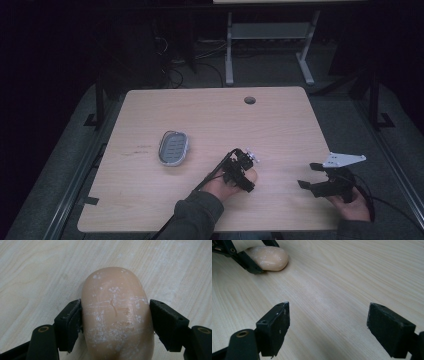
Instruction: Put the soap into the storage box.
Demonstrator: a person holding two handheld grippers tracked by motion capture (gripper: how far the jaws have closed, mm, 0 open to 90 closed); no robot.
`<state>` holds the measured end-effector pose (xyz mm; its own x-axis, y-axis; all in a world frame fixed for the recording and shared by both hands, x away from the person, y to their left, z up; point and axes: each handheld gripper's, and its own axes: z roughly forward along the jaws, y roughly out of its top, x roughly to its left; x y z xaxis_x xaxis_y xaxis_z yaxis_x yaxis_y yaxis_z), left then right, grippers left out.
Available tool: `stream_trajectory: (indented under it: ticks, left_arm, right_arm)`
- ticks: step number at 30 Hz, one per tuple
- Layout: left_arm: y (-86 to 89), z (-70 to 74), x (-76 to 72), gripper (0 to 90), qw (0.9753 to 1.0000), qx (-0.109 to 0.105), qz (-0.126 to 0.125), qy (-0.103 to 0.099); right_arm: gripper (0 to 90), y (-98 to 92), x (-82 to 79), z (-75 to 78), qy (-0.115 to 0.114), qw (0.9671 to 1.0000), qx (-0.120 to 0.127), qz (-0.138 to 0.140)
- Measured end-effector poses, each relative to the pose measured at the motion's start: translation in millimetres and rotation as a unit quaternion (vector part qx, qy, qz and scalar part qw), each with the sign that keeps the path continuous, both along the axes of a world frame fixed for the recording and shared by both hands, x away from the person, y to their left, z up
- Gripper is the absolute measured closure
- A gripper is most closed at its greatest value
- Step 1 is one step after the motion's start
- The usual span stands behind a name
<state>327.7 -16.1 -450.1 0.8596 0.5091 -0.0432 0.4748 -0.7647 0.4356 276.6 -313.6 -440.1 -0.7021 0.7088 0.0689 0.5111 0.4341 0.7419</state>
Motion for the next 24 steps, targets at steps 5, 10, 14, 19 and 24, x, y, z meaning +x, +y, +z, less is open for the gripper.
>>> stream_trajectory:
  ticks: [5, 10, 14, 19, 24]
  left_arm:
    - [-2.4, 0.0, -3.0, 30.0, 0.9999, 0.006, 0.012, -0.007]
    - [-3.4, -0.3, -4.7, 30.9, 0.9996, 0.004, 0.027, -0.010]
    - [-2.4, 0.0, -4.4, 31.3, 0.9996, 0.003, 0.029, -0.008]
    - [-2.8, 0.1, -4.6, 31.5, 0.9995, 0.002, 0.032, -0.006]
    - [-2.8, 0.2, -4.6, 31.6, 0.9994, 0.002, 0.034, -0.005]
  right_arm:
    - [18.0, -0.5, -0.3, 0.3, -0.002, 1.0000, 0.000, 0.000]
    - [18.0, -1.1, -0.4, 0.4, -0.005, 1.0000, 0.002, 0.000]
    - [18.0, -1.4, -0.8, 0.7, -0.004, 1.0000, 0.003, -0.002]
    - [18.0, -1.5, -1.0, 0.8, -0.004, 1.0000, 0.003, -0.003]
    - [18.0, -1.5, -1.1, 0.7, -0.004, 1.0000, 0.004, -0.004]
